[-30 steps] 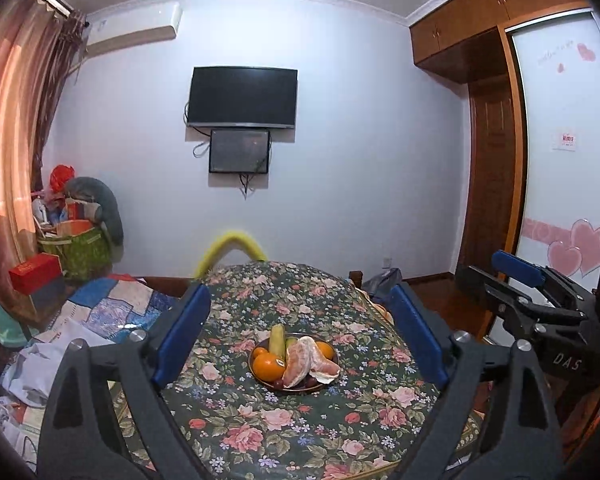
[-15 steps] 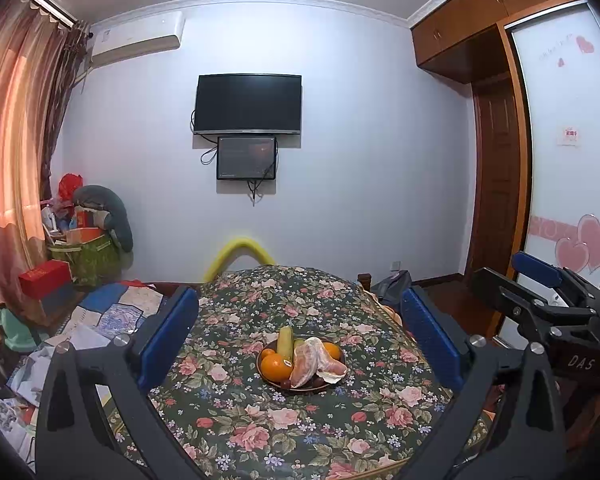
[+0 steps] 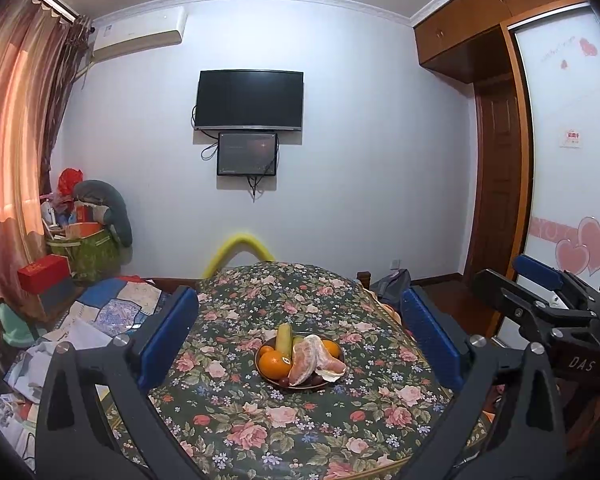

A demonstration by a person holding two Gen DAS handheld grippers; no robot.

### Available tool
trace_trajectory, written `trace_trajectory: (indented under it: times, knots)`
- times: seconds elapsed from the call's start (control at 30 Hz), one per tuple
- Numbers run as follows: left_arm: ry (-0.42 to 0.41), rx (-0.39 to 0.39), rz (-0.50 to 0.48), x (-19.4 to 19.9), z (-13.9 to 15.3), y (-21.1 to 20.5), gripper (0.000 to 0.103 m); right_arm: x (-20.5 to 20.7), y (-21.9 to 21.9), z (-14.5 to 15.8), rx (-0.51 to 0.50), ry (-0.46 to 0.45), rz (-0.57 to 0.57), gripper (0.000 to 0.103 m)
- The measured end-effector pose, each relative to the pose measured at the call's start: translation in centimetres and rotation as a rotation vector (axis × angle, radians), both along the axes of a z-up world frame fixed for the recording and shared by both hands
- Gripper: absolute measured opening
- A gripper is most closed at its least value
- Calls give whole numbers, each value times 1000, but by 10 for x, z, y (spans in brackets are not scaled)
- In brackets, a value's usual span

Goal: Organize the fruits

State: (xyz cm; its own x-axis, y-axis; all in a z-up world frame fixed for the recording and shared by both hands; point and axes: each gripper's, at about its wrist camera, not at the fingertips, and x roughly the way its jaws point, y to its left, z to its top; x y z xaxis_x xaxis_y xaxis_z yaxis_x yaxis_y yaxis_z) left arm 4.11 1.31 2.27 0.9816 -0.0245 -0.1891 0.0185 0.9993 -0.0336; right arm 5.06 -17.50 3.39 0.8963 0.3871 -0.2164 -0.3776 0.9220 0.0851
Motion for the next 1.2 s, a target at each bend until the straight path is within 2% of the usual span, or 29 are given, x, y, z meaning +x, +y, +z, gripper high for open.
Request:
trace_trajectory:
  times: [1.2]
  knots:
    - [14, 14, -24, 1, -4, -2, 103, 0, 0, 1, -1, 13, -8, 103]
